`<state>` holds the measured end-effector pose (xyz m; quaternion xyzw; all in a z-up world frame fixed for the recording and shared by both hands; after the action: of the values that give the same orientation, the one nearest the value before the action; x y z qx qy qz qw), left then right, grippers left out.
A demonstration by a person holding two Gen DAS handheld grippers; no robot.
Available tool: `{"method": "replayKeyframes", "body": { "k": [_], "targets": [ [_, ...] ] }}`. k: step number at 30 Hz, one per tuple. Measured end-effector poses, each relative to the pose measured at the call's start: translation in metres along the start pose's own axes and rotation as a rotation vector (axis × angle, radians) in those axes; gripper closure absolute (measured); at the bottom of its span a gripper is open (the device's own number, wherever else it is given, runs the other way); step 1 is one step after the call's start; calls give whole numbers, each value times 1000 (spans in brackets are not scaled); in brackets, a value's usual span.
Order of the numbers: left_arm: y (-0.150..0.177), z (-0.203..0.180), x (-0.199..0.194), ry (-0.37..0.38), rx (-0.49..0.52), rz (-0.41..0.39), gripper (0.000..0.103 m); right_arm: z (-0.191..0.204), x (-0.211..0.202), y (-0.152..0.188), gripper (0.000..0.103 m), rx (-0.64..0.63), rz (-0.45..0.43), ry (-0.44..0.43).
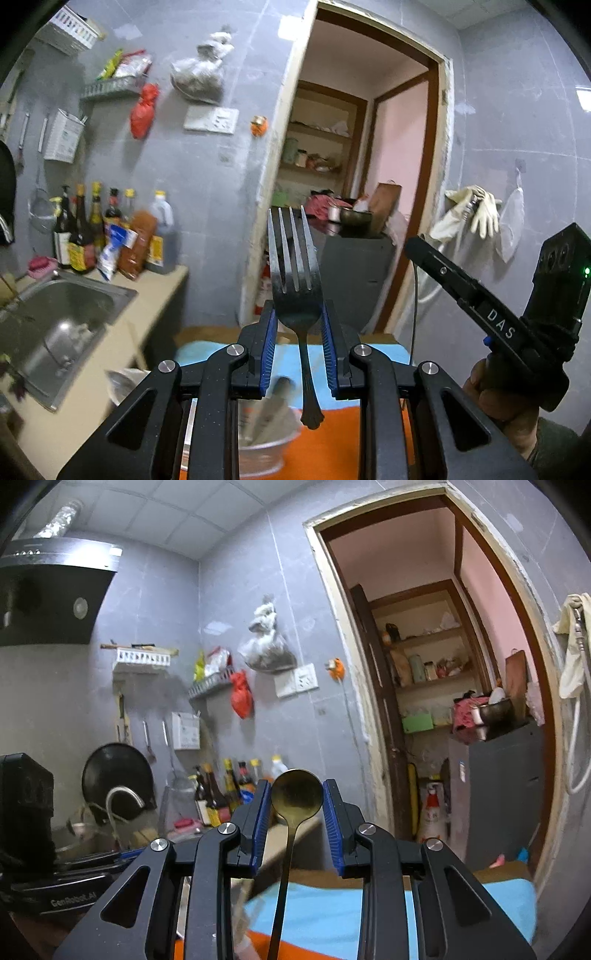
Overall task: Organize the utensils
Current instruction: 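Lift fork and gold spoon and carry both over the white caddy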
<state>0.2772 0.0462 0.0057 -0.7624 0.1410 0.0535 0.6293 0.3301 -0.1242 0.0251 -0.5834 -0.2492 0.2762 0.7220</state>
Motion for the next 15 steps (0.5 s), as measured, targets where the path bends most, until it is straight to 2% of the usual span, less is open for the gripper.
{"method": "replayKeyframes", "body": {
  "k": [7,15],
  "targets": [
    [-18,54,-16,-65,2,-47,84,41,27,8,77,2,-10,-12],
    [-23,122,-14,-104,-95,-87,84,58,52,22,77,59,-23,-15]
  ]
}}
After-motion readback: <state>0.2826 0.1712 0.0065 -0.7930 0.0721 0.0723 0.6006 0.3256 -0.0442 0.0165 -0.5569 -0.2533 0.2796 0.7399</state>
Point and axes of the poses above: each gripper's, at about its wrist camera, not at the fingertips, and x roughly the way its jaws point, z to its left, y to its underside, the point moved 6 cm from there along x, roughly the way its jaws point, and after that the axes turned 1 degree about -x, right-handed, at the moved point
